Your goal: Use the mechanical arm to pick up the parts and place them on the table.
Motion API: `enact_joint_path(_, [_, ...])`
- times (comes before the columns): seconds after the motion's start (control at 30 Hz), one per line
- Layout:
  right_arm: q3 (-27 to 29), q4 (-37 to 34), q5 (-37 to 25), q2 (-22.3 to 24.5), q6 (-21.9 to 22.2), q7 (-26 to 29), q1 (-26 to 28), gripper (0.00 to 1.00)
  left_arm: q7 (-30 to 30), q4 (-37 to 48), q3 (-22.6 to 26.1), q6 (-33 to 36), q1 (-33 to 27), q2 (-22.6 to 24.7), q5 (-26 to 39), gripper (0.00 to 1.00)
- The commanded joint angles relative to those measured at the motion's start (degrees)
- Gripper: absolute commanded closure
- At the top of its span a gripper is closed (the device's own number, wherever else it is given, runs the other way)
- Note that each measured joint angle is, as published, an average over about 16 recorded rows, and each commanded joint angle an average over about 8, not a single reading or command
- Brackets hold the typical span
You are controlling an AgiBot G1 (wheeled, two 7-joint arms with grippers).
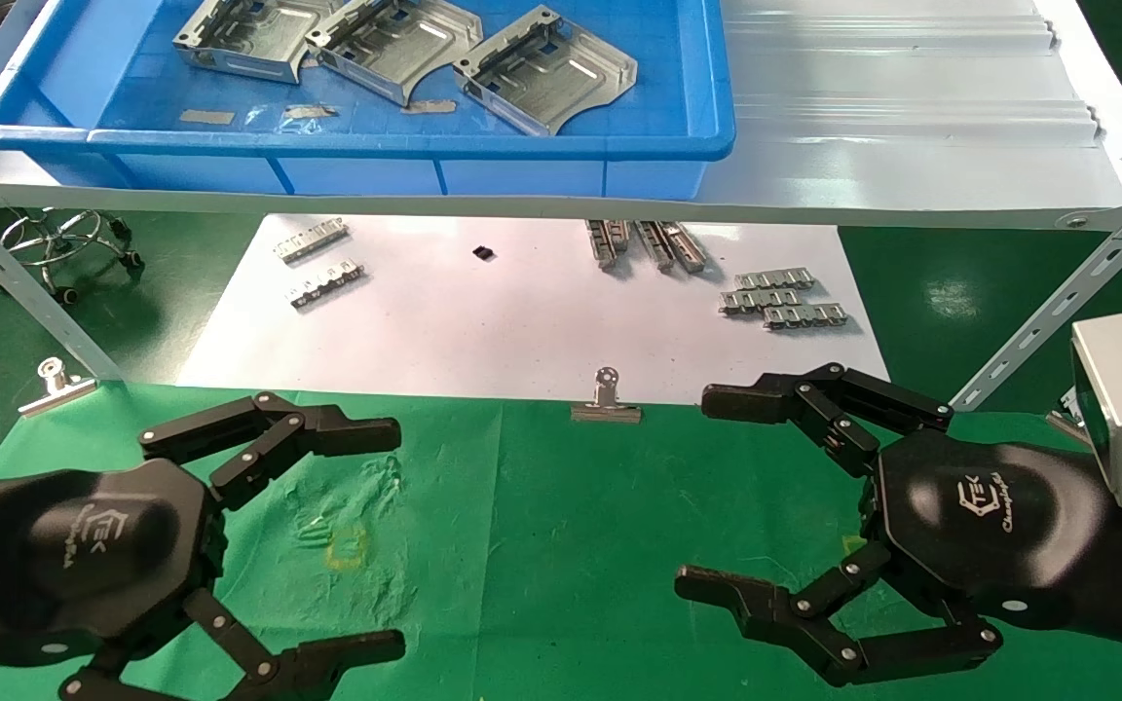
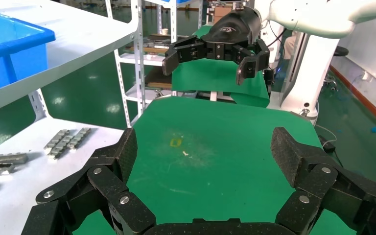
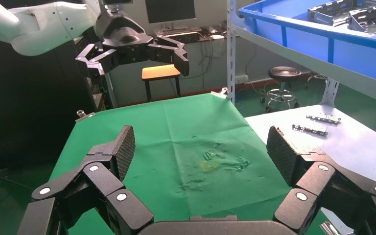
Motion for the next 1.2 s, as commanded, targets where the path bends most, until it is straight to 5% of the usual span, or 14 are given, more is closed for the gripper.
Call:
enact_joint_path(0.03, [0.0, 0.0, 0.0, 0.0, 0.0, 0.0, 0.0, 0.0, 0.0, 0.0, 0.0, 0.0, 0.0, 0.0, 0.0, 0.0])
enact_joint_path(0.13, [0.0, 0.0, 0.0, 0.0, 0.0, 0.0, 0.0, 0.07, 0.0, 0.0, 0.0, 0.0, 0.0, 0.0, 0.0, 0.0])
enact_joint_path(0.6, [0.0, 0.0, 0.0, 0.0, 0.0, 0.0, 0.0, 0.98, -0.02, 0.04, 0.0, -0.08, -0.01, 0.01, 0.02, 0.0])
enact_joint_path(1.2, [0.0, 0.0, 0.0, 0.0, 0.0, 0.0, 0.0, 1.0, -0.7, 4.5, 1.3, -11.56, -8.81, 9.37, 4.77, 0.0])
